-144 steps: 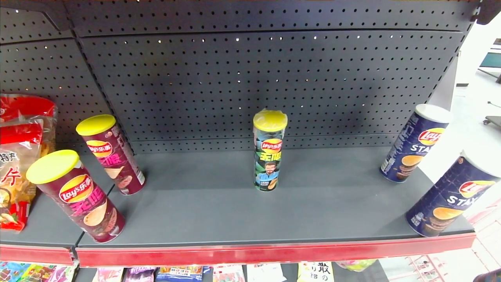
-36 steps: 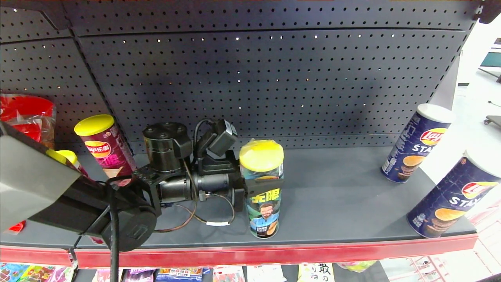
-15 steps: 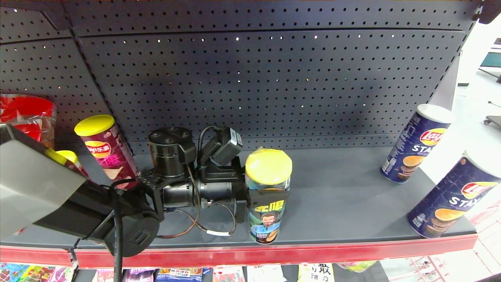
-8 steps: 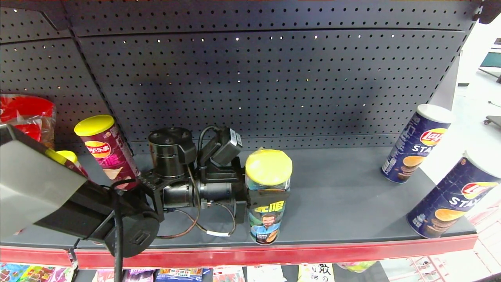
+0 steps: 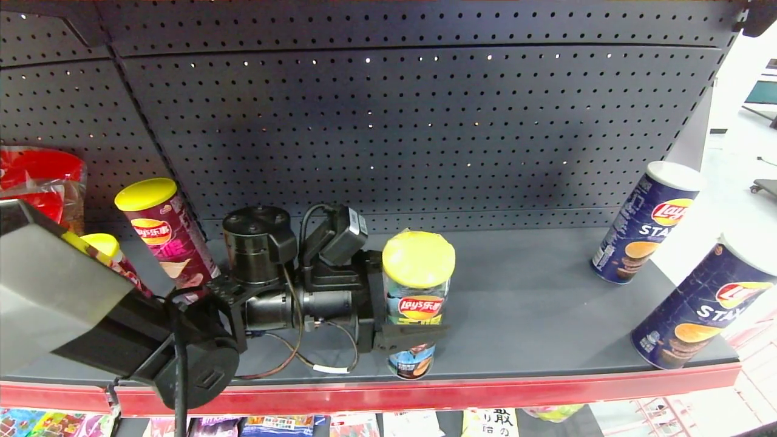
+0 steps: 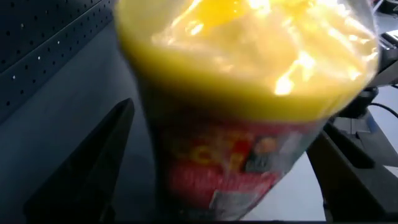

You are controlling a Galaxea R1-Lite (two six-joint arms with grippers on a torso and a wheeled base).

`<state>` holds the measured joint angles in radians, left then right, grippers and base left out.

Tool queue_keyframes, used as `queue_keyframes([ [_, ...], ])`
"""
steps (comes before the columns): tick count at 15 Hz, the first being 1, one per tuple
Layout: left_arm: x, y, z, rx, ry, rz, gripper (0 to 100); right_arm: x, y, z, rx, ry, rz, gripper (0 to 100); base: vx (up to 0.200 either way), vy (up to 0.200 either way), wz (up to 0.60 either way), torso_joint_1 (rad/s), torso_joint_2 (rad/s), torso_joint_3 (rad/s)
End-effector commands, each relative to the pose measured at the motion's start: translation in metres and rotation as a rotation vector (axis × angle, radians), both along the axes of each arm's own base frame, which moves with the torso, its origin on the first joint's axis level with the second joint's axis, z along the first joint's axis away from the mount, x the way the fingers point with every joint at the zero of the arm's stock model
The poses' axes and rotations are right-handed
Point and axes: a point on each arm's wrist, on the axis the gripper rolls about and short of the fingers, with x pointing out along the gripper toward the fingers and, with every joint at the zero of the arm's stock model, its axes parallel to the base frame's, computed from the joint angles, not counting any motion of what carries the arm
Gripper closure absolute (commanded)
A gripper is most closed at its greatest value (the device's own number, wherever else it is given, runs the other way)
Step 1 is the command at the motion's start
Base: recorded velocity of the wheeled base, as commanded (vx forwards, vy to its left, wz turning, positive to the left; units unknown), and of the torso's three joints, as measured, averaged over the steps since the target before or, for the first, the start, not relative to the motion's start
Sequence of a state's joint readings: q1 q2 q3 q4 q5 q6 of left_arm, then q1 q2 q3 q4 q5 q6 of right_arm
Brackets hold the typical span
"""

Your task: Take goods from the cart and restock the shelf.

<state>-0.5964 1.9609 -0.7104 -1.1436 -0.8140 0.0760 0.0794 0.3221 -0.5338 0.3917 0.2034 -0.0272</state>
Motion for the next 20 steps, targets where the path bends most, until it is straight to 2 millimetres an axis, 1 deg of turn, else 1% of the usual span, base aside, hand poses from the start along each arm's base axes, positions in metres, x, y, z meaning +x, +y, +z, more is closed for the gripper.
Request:
queue_keyframes([
  [1,-0.008,0.02,-0.008,0.004,0.003,0.053,0,0.007,0.001,0.009,-0.002,0.02,0.015,100,0.0,0.0,0.0,0.0,0.0,0.0],
  [3,-0.016,0.035,-0.008,-0.011,-0.021,0.091,0,0.019,0.002,0.019,-0.003,0.055,0.061,100,0.0,0.0,0.0,0.0,0.0,0.0],
  [6,-0.037,0.05,-0.003,-0.005,-0.016,0.119,0,0.04,0.006,0.029,-0.01,0.092,0.152,100,0.0,0.0,0.0,0.0,0.0,0.0],
  [8,-0.049,0.057,-0.001,0.0,-0.013,0.148,0,0.062,0.011,0.034,-0.015,0.1,0.206,100,0.0,0.0,0.0,0.0,0.0,0.0],
  [9,-0.056,0.062,0.001,0.003,-0.013,0.169,0,0.075,0.015,0.037,-0.017,0.104,0.216,100,0.0,0.0,0.0,0.0,0.0,0.0],
  [10,-0.061,0.065,0.001,0.004,-0.011,0.181,0,0.083,0.017,0.038,-0.017,0.112,0.219,100,0.0,0.0,0.0,0.0,0.0,0.0],
  [11,-0.071,0.071,0.002,0.011,-0.011,0.215,0,0.105,0.023,0.041,-0.019,0.12,0.229,100,0.0,0.0,0.0,0.0,0.0,0.0],
  [13,-0.08,0.077,0.002,0.02,-0.006,0.254,0,0.125,0.032,0.046,-0.017,0.115,0.27,100,0.0,0.0,0.0,0.0,0.0,0.0],
  [14,-0.088,0.082,0.003,0.025,-0.008,0.281,0,0.146,0.044,0.051,-0.021,0.118,0.318,100,0.0,0.0,0.0,0.0,0.0,0.0],
  [15,-0.09,0.084,0.004,0.029,-0.015,0.305,0,0.16,0.053,0.051,-0.024,0.13,0.341,100,0.0,0.0,0.0,0.0,0.0,0.0],
  [16,-0.091,0.084,0.005,0.032,-0.022,0.325,0,0.169,0.057,0.051,-0.026,0.133,0.348,100,0.0,0.0,0.0,0.0,0.0,0.0],
  [18,-0.095,0.089,0.009,0.051,-0.018,0.4,0,0.204,0.076,0.052,-0.024,0.112,0.378,100,0.0,0.0,0.0,0.0,0.0,0.0],
  [20,-0.1,0.092,0.012,0.068,-0.007,0.441,0,0.229,0.088,0.054,-0.023,0.108,0.389,100,0.0,0.0,0.0,0.0,0.0,0.0],
])
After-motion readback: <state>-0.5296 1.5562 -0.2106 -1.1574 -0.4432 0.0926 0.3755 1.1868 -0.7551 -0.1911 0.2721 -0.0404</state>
